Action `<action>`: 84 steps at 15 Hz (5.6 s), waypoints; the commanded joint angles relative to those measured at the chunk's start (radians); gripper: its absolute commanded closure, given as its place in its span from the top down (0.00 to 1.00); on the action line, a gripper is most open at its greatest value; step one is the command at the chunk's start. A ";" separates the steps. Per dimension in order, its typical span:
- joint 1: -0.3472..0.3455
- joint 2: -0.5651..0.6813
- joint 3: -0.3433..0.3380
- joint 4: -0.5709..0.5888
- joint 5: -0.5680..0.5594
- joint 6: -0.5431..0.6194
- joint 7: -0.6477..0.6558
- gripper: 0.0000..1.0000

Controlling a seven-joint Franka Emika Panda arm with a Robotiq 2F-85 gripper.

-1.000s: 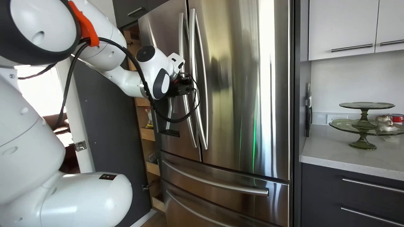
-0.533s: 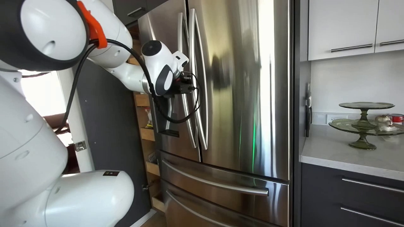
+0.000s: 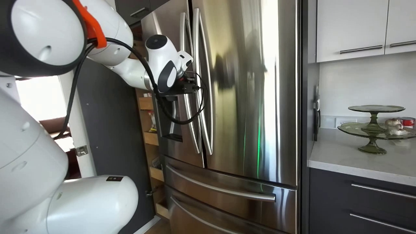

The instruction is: Open the fridge door

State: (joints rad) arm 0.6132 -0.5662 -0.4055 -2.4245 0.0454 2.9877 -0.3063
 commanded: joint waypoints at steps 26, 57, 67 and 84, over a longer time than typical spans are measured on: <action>-0.261 -0.204 0.621 0.038 0.138 -0.712 0.314 1.00; -0.291 -0.224 0.558 0.025 0.080 -0.486 0.192 1.00; -0.417 -0.237 0.583 0.041 0.009 -0.570 0.287 1.00; -0.211 -0.168 0.422 -0.012 0.108 -0.297 0.071 1.00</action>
State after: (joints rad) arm 0.3215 -0.7424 0.0549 -2.4187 0.1059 2.6560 -0.1911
